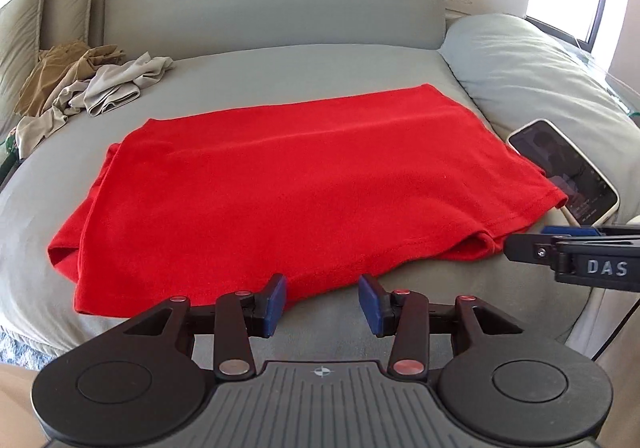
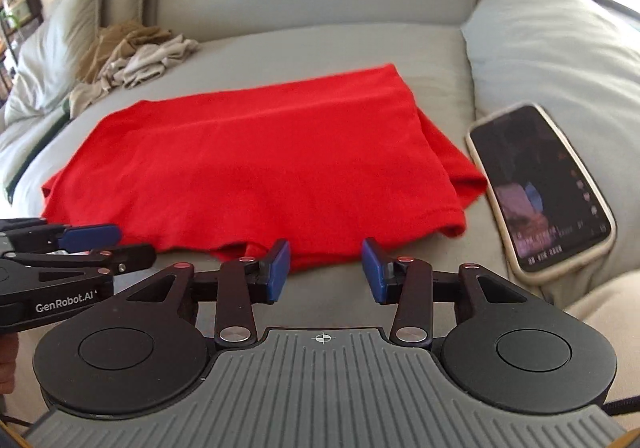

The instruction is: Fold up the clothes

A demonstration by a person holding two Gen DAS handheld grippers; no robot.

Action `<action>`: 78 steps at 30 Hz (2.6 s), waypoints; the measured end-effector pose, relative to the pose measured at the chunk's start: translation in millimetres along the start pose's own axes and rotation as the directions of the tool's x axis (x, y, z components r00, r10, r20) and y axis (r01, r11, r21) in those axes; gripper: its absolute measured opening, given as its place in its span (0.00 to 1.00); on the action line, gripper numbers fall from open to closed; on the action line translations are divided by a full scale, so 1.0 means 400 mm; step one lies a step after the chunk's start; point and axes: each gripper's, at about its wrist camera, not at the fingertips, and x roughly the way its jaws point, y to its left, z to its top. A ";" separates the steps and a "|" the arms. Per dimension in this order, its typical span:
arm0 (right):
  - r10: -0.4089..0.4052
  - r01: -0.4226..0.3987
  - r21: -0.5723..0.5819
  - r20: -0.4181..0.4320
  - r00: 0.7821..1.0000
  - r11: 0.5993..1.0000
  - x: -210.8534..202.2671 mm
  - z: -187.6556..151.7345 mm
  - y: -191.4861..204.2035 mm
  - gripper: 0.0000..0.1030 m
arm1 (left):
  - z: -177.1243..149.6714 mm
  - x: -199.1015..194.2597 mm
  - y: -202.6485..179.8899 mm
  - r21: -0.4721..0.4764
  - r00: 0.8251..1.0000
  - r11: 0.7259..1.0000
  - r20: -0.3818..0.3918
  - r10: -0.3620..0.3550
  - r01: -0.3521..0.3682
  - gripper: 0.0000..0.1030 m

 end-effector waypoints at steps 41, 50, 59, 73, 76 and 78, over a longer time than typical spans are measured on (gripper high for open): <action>0.248 -0.336 0.565 0.229 0.941 0.754 0.142 -0.008 -0.215 0.29 | 0.007 0.011 0.098 -0.231 0.989 0.962 0.052 -0.138 0.146 0.43; 0.233 -0.338 0.521 0.258 0.938 0.784 0.195 0.044 -0.172 0.57 | 0.005 -0.004 0.114 -0.248 0.985 0.954 0.076 -0.156 0.170 0.43; 0.161 -0.268 0.559 0.233 0.959 0.785 0.216 0.067 -0.204 0.18 | 0.033 -0.051 0.245 -0.395 0.979 0.898 0.142 -0.146 0.192 0.43; -0.190 0.217 -0.147 0.176 0.966 0.965 0.141 0.274 0.236 0.13 | 0.087 -0.015 0.621 -0.520 0.977 0.851 0.208 0.038 0.078 0.56; -0.177 0.273 -0.394 0.263 0.948 0.878 0.151 0.265 0.404 0.13 | 0.077 -0.008 0.639 -0.545 0.971 0.834 0.232 0.052 0.086 0.56; -0.133 0.277 -0.520 0.297 0.946 0.808 0.164 0.241 0.514 0.13 | 0.072 -0.018 0.645 -0.551 0.964 0.831 0.255 0.075 0.082 0.56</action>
